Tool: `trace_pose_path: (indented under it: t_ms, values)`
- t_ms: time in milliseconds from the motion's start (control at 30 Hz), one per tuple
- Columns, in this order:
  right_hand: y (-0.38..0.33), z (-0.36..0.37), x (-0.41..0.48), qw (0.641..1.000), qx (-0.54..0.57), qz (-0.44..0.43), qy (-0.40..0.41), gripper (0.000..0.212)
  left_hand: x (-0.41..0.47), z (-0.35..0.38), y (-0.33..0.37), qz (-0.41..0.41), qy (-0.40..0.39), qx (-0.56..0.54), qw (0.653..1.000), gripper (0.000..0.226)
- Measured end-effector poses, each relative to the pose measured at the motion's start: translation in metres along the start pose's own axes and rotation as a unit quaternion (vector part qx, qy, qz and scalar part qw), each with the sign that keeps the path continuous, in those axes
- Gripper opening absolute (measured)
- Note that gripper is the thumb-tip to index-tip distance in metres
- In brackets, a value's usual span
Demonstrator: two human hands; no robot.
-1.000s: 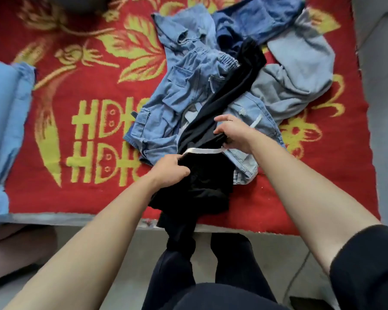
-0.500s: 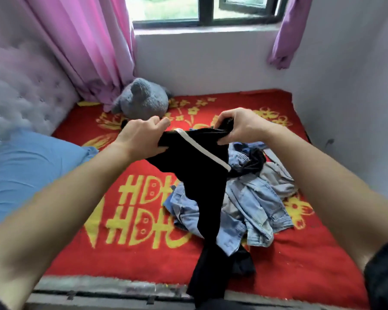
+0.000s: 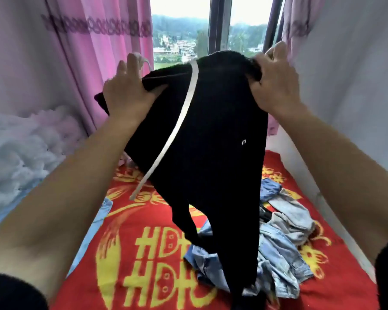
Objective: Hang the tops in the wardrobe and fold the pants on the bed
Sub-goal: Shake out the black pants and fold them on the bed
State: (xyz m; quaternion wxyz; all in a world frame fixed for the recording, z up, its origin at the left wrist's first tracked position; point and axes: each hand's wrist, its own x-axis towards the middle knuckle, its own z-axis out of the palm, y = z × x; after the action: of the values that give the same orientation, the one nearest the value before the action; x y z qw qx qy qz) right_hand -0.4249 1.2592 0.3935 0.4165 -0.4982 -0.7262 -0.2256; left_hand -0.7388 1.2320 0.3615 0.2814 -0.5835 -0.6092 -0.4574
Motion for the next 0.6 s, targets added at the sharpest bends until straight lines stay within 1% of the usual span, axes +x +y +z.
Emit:
trace_pose_path:
  t_ms: [67,133,200,267,300,367,467,533,600]
  values:
    - [-0.002,-0.008,0.014,0.999,-0.006,0.023,0.028,0.032,0.01,-0.011,-0.016,-0.017,-0.026,0.044,0.999,0.087]
    - [-0.002,-0.008,0.014,0.999,-0.033,0.038,0.013,0.032,0.004,-0.017,-0.034,-0.027,-0.075,0.084,0.993,0.096]
    - [-0.006,-0.002,0.009,0.997,-0.062,0.033,-0.027,0.034,-0.003,-0.019,-0.048,0.011,-0.105,0.118,0.987,0.091]
    - [-0.013,0.009,0.001,0.997,-0.048,0.026,-0.05,0.034,-0.004,-0.018,-0.057,0.065,-0.137,0.144,0.978,0.078]
    - [-0.017,0.015,-0.003,0.998,-0.03,0.021,-0.059,0.033,-0.005,-0.018,-0.062,0.078,-0.149,0.14,0.976,0.072]
    - [-0.025,0.024,-0.008,0.996,0.004,0.025,-0.09,0.035,-0.006,-0.017,-0.071,0.078,-0.157,0.114,0.978,0.064]
    - [-0.029,0.032,-0.013,0.986,0.062,0.067,-0.137,0.037,-0.01,-0.016,-0.077,0.075,-0.166,0.089,0.979,0.059]
    - [-0.03,0.037,-0.019,0.977,0.092,0.09,-0.169,0.032,-0.014,-0.017,-0.079,0.068,-0.182,0.082,0.978,0.063]
    - [-0.031,0.042,-0.024,0.97,0.108,0.102,-0.19,0.027,-0.015,-0.016,-0.086,0.033,-0.218,0.077,0.972,0.072]
